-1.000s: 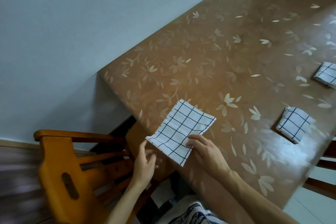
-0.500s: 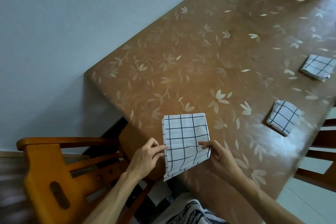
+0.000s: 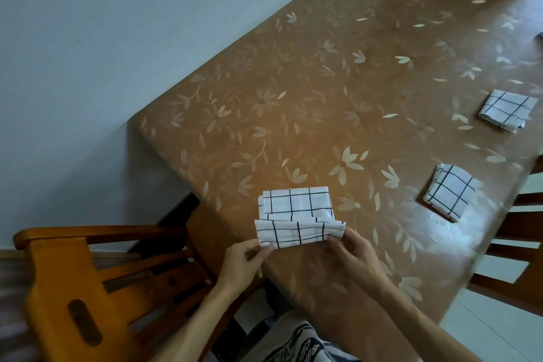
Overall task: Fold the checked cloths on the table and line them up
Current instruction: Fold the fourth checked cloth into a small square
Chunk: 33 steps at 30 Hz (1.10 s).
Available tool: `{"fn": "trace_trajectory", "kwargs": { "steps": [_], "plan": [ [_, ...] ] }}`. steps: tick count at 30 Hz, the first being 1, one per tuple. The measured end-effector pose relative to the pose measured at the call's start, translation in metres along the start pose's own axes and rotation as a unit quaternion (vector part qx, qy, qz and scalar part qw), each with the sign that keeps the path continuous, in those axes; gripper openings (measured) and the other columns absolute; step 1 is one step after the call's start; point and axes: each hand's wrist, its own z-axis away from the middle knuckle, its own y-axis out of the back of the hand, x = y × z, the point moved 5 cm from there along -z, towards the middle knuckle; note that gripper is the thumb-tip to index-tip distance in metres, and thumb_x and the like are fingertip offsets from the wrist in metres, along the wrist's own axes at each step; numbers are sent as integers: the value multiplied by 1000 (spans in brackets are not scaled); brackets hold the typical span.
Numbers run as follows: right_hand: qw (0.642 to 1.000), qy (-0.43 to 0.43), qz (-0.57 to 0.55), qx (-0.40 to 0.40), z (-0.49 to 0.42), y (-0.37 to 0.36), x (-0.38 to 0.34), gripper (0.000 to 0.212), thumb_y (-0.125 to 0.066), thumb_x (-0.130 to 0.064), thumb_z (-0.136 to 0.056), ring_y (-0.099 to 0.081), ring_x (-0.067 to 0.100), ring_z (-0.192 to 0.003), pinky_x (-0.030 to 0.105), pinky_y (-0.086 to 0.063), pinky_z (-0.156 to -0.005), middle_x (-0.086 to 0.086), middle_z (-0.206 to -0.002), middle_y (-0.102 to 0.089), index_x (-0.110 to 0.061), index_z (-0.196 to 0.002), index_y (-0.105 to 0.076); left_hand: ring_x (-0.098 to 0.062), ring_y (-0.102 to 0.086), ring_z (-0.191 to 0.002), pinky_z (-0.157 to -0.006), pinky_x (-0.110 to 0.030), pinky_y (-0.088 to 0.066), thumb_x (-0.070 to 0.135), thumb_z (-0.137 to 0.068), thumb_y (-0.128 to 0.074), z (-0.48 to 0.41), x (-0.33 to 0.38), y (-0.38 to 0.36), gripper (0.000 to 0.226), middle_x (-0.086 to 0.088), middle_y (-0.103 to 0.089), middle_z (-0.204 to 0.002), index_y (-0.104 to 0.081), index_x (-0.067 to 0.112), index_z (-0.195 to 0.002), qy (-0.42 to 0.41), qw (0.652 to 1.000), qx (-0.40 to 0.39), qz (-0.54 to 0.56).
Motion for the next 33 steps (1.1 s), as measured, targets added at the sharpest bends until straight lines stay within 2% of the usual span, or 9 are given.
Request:
{"fn": "trace_trajectory", "kwargs": {
  "steps": [2, 6, 8, 11, 15, 18, 23, 26, 33],
  "plan": [
    [999, 17, 33, -25, 3, 3, -7, 20, -64, -24, -94, -68, 6, -95, 33, -58, -81, -16, -102, -72, -34, -109, -70, -20, -67, -54, -64, -26, -52, 34, -91, -70, 0, 1, 0, 26, 1, -68, -62, -69, 15, -73, 5, 1000, 3, 5],
    [979, 69, 188, -42, 2, 13, -8, 30, -78, -15, -80, -67, 3, -99, 21, -55, -83, -17, -110, -70, -28, -106, -74, -24, -68, -61, -61, -34, -55, 28, -89, -74, 0, -4, 0, 7, -1, -75, -80, -76, 21, -87, 3, 998, -6, 62],
    [952, 104, 280, -62, 2, 14, -5, 34, -80, -16, -77, -63, 0, -106, 4, -42, -89, -19, -116, -69, -32, -106, -75, -19, -68, -72, -66, -34, -56, 28, -88, -74, 2, -7, -2, 4, 2, -74, -87, -76, 26, -92, -15, 999, -21, 48],
    [922, 115, 361, -79, 5, 17, 1, 34, -70, -14, -85, -59, -6, -107, -8, -29, -74, -33, -120, -62, -41, -106, -74, -10, -57, -70, -64, -31, -52, 26, -86, -77, 2, -11, -3, 27, 10, -69, -91, -73, 46, -103, -59, 995, -40, -64],
    [943, 108, 307, -66, 8, 19, 2, 37, -67, -7, -88, -61, -10, -104, -8, -34, -73, -29, -116, -63, -35, -111, -74, -10, -63, -74, -63, -30, -53, 24, -84, -79, -3, -11, -2, 30, 14, -69, -84, -73, 52, -94, -62, 992, -39, -102],
    [963, 52, 261, -41, 7, 21, 0, 32, -62, -5, -92, -55, -25, -84, -1, -38, -62, -21, -95, -69, -31, -108, -74, -4, -65, -68, -56, -24, -53, 29, -85, -75, -1, -9, -2, 16, 12, -73, -76, -78, 43, -91, -8, 998, -42, -46],
    [991, -35, 131, 11, -8, 19, 3, 12, -64, -25, -94, -64, -1, -62, 10, -45, -55, -16, -79, -73, -24, -106, -67, -13, -60, -53, -55, -31, -56, 40, -92, -67, 0, -6, -6, 21, -4, -65, -57, -70, 31, -74, 64, 997, -37, 10],
    [991, -91, 94, 32, -15, 18, 7, 16, -65, -31, -93, -65, 1, -61, 12, -45, -53, -11, -84, -75, -22, -106, -61, -14, -61, -51, -57, -33, -57, 42, -92, -66, -3, -4, -7, 29, -6, -68, -58, -66, 16, -81, 84, 996, -20, 7],
    [984, -159, 34, 77, -17, 16, 13, 22, -67, -31, -92, -66, 5, -55, 13, -45, -47, -1, -85, -73, -20, -105, -53, -18, -58, -50, -43, -23, -42, 44, -88, -69, -6, -2, -7, 29, -9, -71, -65, -62, 22, -106, 99, 993, -45, 54]
  ]
}}
